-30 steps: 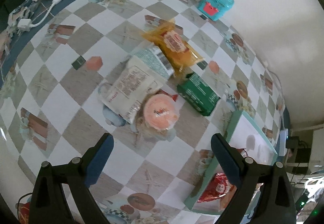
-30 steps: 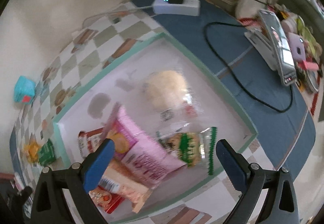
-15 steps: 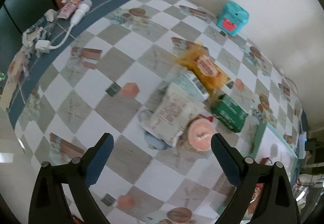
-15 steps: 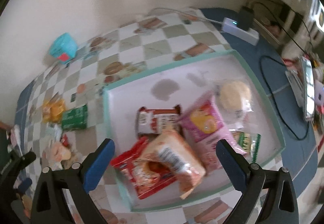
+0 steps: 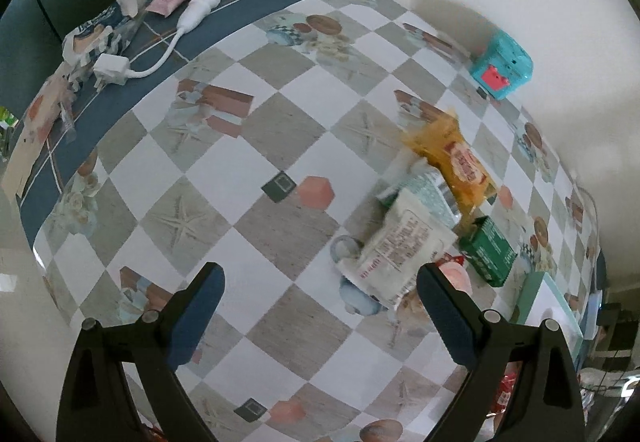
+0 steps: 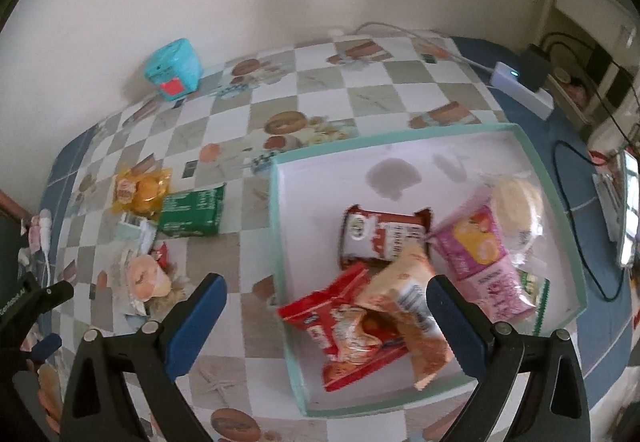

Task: Organize snacks
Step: 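Move both grippers back toward the remaining snack pile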

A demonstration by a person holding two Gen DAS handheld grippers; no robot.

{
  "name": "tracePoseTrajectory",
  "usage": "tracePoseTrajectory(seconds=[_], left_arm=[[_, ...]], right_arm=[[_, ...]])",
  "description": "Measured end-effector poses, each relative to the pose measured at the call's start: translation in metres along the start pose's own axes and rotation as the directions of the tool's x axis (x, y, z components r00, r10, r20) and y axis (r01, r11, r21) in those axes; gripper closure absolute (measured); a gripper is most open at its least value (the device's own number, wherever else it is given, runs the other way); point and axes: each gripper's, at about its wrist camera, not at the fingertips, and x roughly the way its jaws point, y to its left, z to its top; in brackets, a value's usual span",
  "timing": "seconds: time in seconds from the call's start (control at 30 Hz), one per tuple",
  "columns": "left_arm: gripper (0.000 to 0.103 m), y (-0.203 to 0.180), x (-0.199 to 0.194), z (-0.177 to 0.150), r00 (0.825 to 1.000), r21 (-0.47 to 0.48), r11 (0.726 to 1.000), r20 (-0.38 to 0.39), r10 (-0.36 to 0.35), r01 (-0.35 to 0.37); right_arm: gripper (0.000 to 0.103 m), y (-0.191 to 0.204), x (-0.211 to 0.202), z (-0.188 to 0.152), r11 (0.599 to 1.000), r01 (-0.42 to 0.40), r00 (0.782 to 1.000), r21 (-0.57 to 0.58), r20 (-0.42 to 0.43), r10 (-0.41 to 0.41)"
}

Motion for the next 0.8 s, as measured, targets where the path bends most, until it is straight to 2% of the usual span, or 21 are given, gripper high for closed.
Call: tracePoseTrajectory(seconds=[0.27, 0.4, 0.57, 0.8], left_arm=[[0.006, 0.017, 0.008, 0.014, 1.0, -0.02, 1.0, -0.011, 0.011, -0.011], [0.006, 0.015, 0.024, 0.02, 0.999, 0.003, 1.0, -0.041, 0.018, -0.018], [0.006, 0.007, 0.048, 0.022, 0.995, 0.041, 0.999, -0.099, 0.026, -0.022], [0.006, 0.003, 0.062, 0.03, 0.992, 0.05, 0.997, -0.107, 0.065, -0.06]], right_arm=[[0.001, 0.043, 0.007, -0.001, 0.995, -0.058, 0.998, -0.081, -0.006, 0.057], [0.001, 0.065, 0.014, -0.001, 0.989, -0.088, 0.996, -0.116, -0.019, 0.086], [0.001, 0.086, 0.027, -0.002, 0.984, -0.096, 0.995, -0.15, -0.039, 0.091], [0.001, 0.105, 0.048, -0.003, 0.98, -0.099, 0.993, -0.175, -0.081, 0.086]])
